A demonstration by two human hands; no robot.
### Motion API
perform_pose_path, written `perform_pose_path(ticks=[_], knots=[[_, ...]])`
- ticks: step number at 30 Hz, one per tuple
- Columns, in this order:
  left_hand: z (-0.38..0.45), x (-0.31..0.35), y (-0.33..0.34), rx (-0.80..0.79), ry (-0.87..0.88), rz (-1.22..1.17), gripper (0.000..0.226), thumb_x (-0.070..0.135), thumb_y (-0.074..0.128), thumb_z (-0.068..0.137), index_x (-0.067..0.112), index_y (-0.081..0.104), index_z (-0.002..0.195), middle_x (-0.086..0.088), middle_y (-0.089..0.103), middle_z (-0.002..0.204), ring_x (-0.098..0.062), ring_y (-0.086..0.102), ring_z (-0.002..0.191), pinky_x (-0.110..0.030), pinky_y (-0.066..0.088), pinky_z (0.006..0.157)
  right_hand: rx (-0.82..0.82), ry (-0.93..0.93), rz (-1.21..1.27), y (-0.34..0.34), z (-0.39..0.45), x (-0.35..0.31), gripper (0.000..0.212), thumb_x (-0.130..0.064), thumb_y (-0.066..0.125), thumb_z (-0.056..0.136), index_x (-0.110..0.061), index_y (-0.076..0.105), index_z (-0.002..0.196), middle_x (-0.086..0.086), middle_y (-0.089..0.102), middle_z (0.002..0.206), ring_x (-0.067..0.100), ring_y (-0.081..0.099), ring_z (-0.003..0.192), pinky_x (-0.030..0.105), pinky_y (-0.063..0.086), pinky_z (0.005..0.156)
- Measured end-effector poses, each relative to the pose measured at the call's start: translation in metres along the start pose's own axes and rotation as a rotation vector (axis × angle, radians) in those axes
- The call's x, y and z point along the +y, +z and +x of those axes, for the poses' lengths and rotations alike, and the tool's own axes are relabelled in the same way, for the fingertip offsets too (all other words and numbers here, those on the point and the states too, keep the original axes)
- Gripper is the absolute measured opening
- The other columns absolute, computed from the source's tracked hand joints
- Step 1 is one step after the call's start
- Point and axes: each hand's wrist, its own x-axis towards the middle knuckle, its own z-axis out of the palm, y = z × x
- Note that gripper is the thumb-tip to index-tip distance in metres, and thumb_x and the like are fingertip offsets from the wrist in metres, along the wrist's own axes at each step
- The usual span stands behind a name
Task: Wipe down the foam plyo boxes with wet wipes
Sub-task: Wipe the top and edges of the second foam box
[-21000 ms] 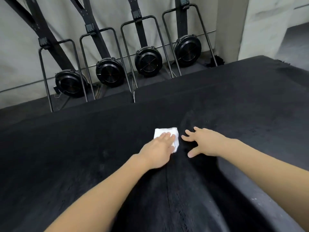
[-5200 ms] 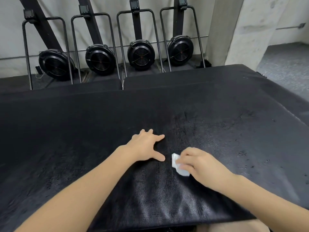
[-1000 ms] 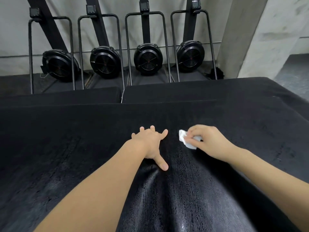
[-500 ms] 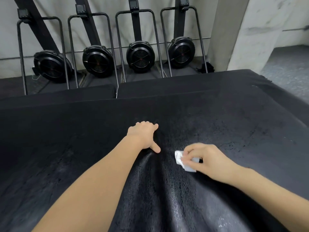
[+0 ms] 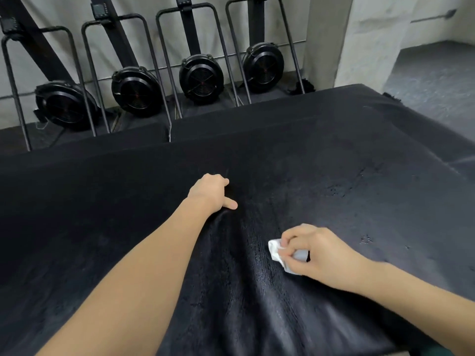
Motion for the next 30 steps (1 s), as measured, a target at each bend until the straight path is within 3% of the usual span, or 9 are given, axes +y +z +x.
perform_pose_path(ticks=[3, 6, 8, 11, 18, 21, 24, 27, 30], knots=[[-0.018, 0.004, 0.003, 0.050, -0.011, -0.078, 0.055, 0.037, 0.078, 0.088, 0.015, 0.062, 0.136, -0.010, 0.063, 0.118, -0.031, 0.062, 0.105, -0.038, 0.054, 0.089, -0.024, -0.019, -0.052, 0.003, -0.023, -0.006, 0.027, -0.040, 0.054, 0.093, -0.021, 0.068, 0.080, -0.011, 0.062, 0.099, 0.007, 0.055, 0.100, 0.017, 0.043, 0.085], [-0.045, 0.009, 0.015, 0.099, 0.033, -0.088, 0.036, 0.018, 0.064, 0.097, 0.015, 0.064, 0.132, -0.011, 0.062, 0.127, -0.032, 0.063, 0.110, -0.042, 0.055, 0.092, 0.026, -0.010, -0.041, 0.001, -0.011, -0.004, 0.030, -0.032, 0.055, 0.097, -0.016, 0.066, 0.075, -0.006, 0.063, 0.092, 0.010, 0.056, 0.096, 0.024, 0.045, 0.085], [-0.067, 0.012, 0.028, 0.137, 0.084, -0.061, 0.036, 0.004, 0.052, 0.095, 0.012, 0.066, 0.127, -0.010, 0.063, 0.125, -0.032, 0.064, 0.107, -0.044, 0.056, 0.090, 0.090, 0.014, -0.020, 0.003, 0.001, -0.002, 0.031, -0.024, 0.057, 0.098, -0.017, 0.059, 0.068, -0.005, 0.060, 0.084, 0.015, 0.057, 0.089, 0.031, 0.047, 0.082], [-0.102, 0.014, 0.045, 0.204, 0.157, -0.090, 0.047, 0.002, 0.045, 0.095, 0.021, 0.063, 0.134, -0.010, 0.064, 0.126, -0.033, 0.062, 0.110, -0.044, 0.054, 0.092, 0.169, 0.071, 0.000, 0.008, 0.003, -0.005, 0.034, -0.027, 0.057, 0.096, -0.014, 0.055, 0.064, -0.002, 0.058, 0.077, 0.019, 0.056, 0.081, 0.037, 0.049, 0.078], [-0.174, -0.006, 0.090, 0.242, 0.343, 0.055, 0.031, 0.011, 0.043, 0.101, 0.014, 0.064, 0.124, -0.002, 0.066, 0.116, -0.027, 0.054, 0.122, -0.046, 0.050, 0.093, 0.072, 0.024, 0.068, 0.024, -0.093, -0.061, 0.021, -0.029, 0.064, 0.095, -0.020, 0.066, 0.076, -0.007, 0.066, 0.093, 0.009, 0.058, 0.100, 0.012, 0.042, 0.085], [-0.206, -0.015, 0.098, 0.272, 0.417, 0.013, 0.034, 0.023, 0.044, 0.106, 0.017, 0.063, 0.134, -0.002, 0.065, 0.129, -0.027, 0.049, 0.135, -0.042, 0.044, 0.106, 0.019, 0.019, 0.054, 0.029, -0.131, -0.062, 0.024, -0.036, 0.062, 0.096, -0.026, 0.069, 0.075, -0.015, 0.063, 0.103, 0.007, 0.057, 0.109, 0.010, 0.040, 0.087], [-0.245, -0.025, 0.109, 0.182, 0.434, -0.053, 0.055, 0.055, 0.042, 0.103, 0.028, 0.045, 0.151, 0.003, 0.042, 0.158, -0.020, 0.021, 0.153, -0.038, 0.017, 0.124, 0.092, 0.014, 0.030, 0.038, -0.155, -0.053, 0.009, -0.032, 0.066, 0.094, -0.033, 0.072, 0.087, -0.026, 0.058, 0.115, 0.003, 0.054, 0.114, 0.010, 0.040, 0.089], [-0.264, -0.035, 0.126, 0.102, 0.451, 0.208, 0.091, 0.078, 0.043, 0.088, 0.034, 0.010, 0.161, 0.001, 0.004, 0.169, -0.026, -0.007, 0.156, -0.051, -0.004, 0.125, 0.230, -0.097, -0.095, 0.055, -0.159, -0.046, 0.007, -0.029, 0.066, 0.095, -0.029, 0.071, 0.100, -0.025, 0.054, 0.119, -0.003, 0.052, 0.112, 0.008, 0.038, 0.092], [-0.266, -0.033, 0.136, 0.178, 0.420, 0.404, 0.092, 0.037, 0.054, 0.098, 0.033, -0.015, 0.159, -0.010, -0.009, 0.169, -0.038, -0.012, 0.154, -0.059, -0.004, 0.122, 0.296, -0.199, -0.159, 0.065, -0.146, -0.053, 0.020, -0.036, 0.059, 0.096, -0.021, 0.069, 0.103, -0.017, 0.056, 0.118, 0.003, 0.052, 0.110, 0.011, 0.036, 0.100]])
